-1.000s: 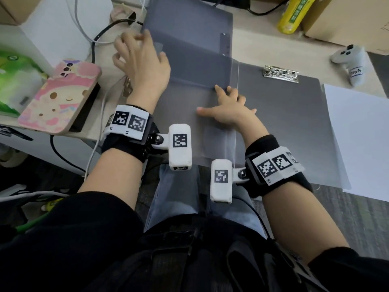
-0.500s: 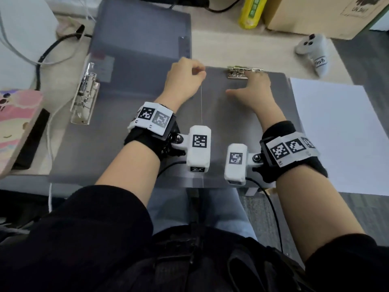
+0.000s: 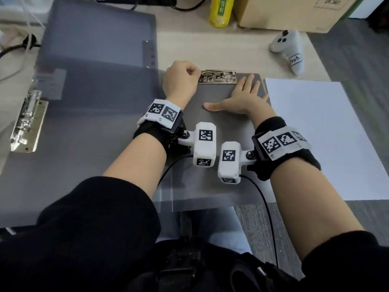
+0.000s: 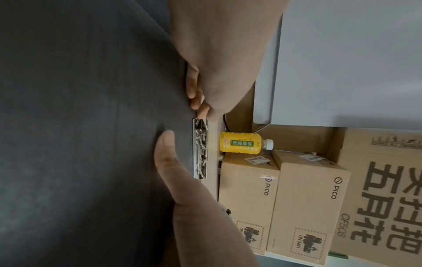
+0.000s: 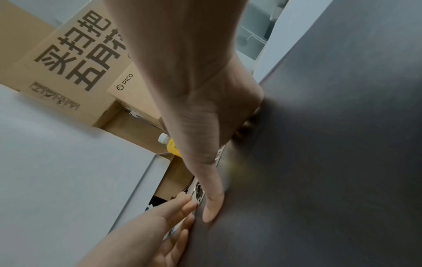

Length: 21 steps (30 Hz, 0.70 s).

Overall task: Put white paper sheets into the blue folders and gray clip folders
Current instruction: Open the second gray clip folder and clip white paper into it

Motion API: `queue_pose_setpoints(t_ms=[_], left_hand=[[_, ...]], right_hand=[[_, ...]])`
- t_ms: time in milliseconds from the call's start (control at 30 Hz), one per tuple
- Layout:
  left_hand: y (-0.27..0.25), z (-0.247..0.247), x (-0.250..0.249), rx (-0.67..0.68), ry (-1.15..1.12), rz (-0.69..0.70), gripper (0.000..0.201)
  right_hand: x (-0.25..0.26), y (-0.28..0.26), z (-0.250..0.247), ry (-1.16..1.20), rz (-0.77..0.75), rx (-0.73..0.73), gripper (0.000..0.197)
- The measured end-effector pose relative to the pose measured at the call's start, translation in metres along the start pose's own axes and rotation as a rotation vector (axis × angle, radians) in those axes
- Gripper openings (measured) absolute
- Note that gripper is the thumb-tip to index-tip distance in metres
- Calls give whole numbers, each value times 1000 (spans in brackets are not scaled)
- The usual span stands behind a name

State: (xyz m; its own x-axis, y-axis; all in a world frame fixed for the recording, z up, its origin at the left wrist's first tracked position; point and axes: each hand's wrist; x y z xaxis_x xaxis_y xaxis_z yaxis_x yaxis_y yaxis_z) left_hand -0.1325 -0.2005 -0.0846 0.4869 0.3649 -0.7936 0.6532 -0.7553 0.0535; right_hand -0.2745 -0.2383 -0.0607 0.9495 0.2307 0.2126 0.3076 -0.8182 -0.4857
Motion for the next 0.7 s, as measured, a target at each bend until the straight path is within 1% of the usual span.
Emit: queue_pose_setpoints(t_ms=[100, 167, 200, 367, 500, 567, 633, 700], left_hand=[[5, 4, 0, -59, -3, -19, 15], [8, 4, -1, -54, 29, -30, 9], [11, 4, -2, -42, 49, -33, 11], [22, 3, -4, 26, 155, 4, 33], [22, 6, -3, 43, 221, 44, 29], [22, 7, -1, 44, 226, 52, 32], [22, 6, 1, 51, 201, 44, 36], [23, 4, 1, 80, 113, 8, 34]], right_hand=[[-2, 1, 2, 6, -27, 9, 140], [-3, 2, 3, 13, -36, 8, 139], [-2, 1, 3, 13, -36, 10, 139], [-1, 2, 2, 5, -34, 27, 140], [0, 2, 2, 4, -29, 32, 141], [0, 2, 2, 2, -31, 32, 141], [-1, 2, 2, -3, -33, 32, 140], [-1, 1, 2, -3, -35, 29, 140]])
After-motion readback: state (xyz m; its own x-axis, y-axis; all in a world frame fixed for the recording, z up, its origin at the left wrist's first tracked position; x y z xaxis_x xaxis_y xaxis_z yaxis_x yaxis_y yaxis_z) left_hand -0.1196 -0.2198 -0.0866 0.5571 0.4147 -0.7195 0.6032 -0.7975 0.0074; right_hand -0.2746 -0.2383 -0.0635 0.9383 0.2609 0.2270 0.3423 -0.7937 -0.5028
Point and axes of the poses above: each hand's wrist, its own y-axis towards the middle knuckle, its own z-axis out of the palm, x = y × z, and after that the axes turned 2 degrees about -z, right-handed
